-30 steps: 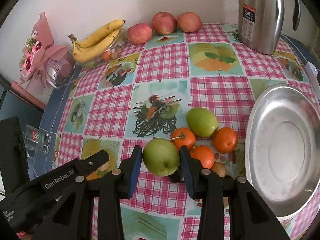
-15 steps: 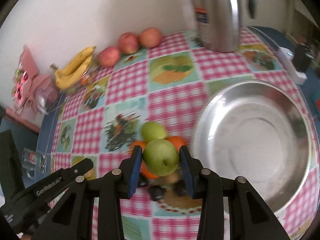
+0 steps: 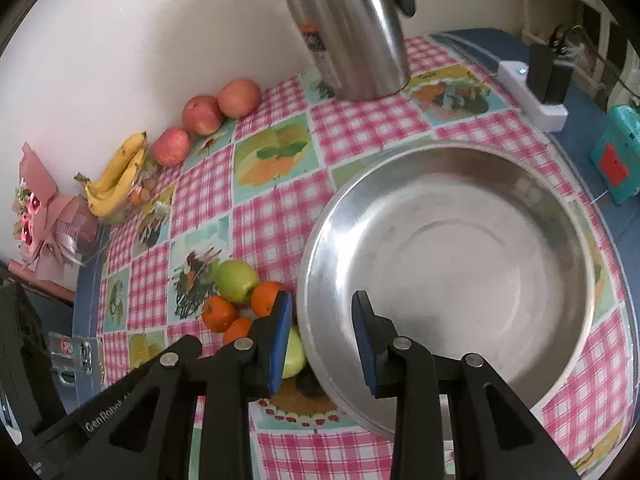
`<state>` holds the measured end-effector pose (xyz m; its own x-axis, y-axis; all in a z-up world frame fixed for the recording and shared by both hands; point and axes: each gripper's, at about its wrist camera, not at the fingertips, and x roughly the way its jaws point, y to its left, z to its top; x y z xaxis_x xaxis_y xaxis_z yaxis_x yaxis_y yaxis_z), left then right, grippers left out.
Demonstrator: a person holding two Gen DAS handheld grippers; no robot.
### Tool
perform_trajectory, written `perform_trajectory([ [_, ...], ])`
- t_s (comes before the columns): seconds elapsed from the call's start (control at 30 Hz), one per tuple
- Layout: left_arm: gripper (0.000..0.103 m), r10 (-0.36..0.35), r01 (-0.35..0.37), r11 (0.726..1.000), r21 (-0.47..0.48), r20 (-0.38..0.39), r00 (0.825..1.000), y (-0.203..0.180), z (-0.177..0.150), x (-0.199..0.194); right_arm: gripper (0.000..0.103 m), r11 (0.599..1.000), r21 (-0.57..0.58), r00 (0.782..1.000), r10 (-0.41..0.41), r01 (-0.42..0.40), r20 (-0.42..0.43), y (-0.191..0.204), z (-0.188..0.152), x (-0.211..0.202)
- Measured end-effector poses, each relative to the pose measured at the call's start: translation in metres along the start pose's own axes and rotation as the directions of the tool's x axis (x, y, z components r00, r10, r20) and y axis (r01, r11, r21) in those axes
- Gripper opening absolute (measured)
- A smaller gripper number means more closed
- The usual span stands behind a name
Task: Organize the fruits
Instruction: 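Carry the pear with the right tool over the steel plate while the left holds the kiwi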
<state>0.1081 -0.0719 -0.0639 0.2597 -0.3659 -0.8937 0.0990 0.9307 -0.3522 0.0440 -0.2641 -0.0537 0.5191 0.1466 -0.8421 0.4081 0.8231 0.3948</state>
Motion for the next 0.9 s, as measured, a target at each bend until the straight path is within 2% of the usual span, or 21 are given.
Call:
perform_trajectory([
  [0.27,0.029,-0.013,0.013,0.999,-0.038,-0.007,1.000,0.013,0.003,-0.002,0.033,0.996,-0.088,0.997,-0.005,-0.002,-0.083,0.026,-0.013,0.019],
  [0.4,0.029,-0.022,0.022,0.998,-0.050,-0.005,1.000,0.017,0.004,-0.004,0.040,0.992,-0.124,0.993,-0.029,0.014,-0.118,0.034,-0.019,0.029],
  [0.5,0.029,-0.025,0.025,0.998,-0.058,-0.004,1.000,0.020,0.005,-0.004,0.040,0.988,-0.150,0.988,-0.051,0.028,-0.146,0.039,-0.024,0.036],
  [0.7,0.029,-0.032,0.031,0.997,-0.065,-0.009,0.999,0.022,0.005,-0.003,0.043,0.971,-0.221,0.983,-0.119,0.087,-0.137,0.051,-0.027,0.038],
  [0.9,0.029,-0.031,0.030,0.997,-0.075,-0.004,1.000,0.025,0.006,-0.005,0.043,0.919,-0.350,0.967,-0.231,0.181,-0.107,0.066,-0.036,0.043],
])
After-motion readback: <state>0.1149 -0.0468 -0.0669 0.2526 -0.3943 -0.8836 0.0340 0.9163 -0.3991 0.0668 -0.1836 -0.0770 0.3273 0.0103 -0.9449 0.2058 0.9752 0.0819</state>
